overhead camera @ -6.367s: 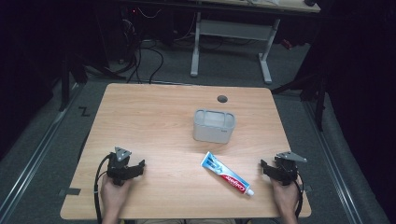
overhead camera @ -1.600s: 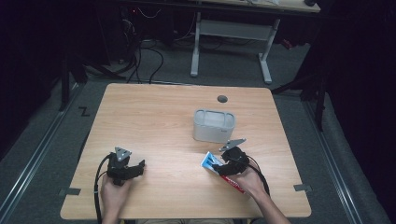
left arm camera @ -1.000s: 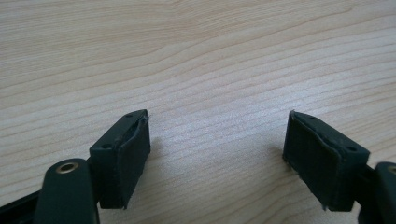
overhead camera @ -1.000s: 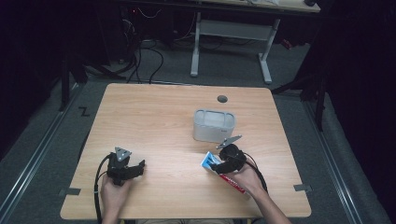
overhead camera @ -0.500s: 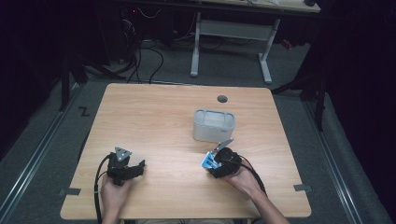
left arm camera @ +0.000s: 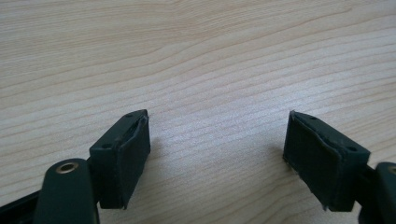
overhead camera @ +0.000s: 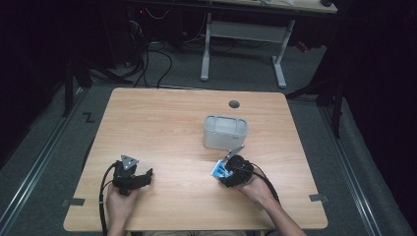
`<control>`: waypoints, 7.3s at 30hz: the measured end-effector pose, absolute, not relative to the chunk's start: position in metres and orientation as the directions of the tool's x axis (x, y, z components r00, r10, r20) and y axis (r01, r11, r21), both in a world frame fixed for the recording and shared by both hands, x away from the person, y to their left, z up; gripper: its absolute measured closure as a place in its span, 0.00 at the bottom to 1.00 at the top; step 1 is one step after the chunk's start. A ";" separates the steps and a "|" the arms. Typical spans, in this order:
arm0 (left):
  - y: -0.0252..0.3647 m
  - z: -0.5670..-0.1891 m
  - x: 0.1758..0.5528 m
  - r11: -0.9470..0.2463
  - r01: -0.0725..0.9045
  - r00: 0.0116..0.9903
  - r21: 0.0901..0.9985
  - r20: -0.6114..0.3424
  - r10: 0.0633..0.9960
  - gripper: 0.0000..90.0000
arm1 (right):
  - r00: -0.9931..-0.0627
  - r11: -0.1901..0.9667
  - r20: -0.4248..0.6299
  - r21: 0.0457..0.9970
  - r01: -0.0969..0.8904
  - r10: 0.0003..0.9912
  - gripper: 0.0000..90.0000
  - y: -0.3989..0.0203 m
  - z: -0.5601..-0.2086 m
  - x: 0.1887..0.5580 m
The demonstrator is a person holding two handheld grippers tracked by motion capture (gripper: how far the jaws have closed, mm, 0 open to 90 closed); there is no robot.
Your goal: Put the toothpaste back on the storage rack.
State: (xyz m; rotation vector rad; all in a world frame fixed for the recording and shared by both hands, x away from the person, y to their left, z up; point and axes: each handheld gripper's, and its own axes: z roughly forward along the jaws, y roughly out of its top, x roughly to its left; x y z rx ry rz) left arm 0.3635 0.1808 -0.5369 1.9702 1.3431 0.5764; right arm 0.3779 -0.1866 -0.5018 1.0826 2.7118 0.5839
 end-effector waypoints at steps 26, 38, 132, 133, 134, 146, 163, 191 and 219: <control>0.181 -0.537 0.363 -0.241 0.630 0.372 0.738 -0.014 0.928 0.26 | -0.728 0.676 -0.023 0.393 0.624 0.685 0.77 -0.186 -0.493 0.376; 0.181 -0.537 0.363 -0.242 0.630 0.373 0.738 -0.013 0.928 0.26 | -0.741 0.695 -0.019 0.365 0.620 0.671 0.81 -0.186 -0.490 0.373; 0.181 -0.537 0.363 -0.244 0.629 0.374 0.738 -0.013 0.927 0.26 | -0.685 0.494 -0.017 0.706 0.507 0.728 0.80 -0.222 -0.353 0.405; 0.181 -0.537 0.363 -0.243 0.629 0.374 0.738 -0.014 0.927 0.26 | -0.686 0.495 -0.020 0.707 0.505 0.728 0.80 -0.222 -0.351 0.407; 0.181 -0.537 0.363 -0.243 0.629 0.374 0.738 -0.013 0.927 0.26 | -0.687 0.497 -0.021 0.706 0.504 0.727 0.80 -0.221 -0.350 0.407; 0.181 -0.537 0.363 -0.243 0.630 0.375 0.738 -0.015 0.927 0.26 | -0.676 0.494 -0.042 0.716 0.493 0.735 0.80 -0.217 -0.337 0.420; 0.181 -0.537 0.363 -0.243 0.629 0.377 0.738 -0.016 0.926 0.26 | -0.638 0.441 -0.049 0.762 0.474 0.769 0.80 -0.208 -0.322 0.449; 0.181 -0.537 0.363 -0.244 0.629 0.377 0.738 -0.016 0.926 0.26 | -0.626 0.327 -0.016 0.863 0.385 0.780 0.80 -0.202 -0.312 0.477; 0.181 -0.537 0.363 -0.246 0.629 0.379 0.737 -0.014 0.925 0.26 | -0.605 0.346 -0.066 0.867 0.359 0.794 0.79 -0.178 -0.342 0.503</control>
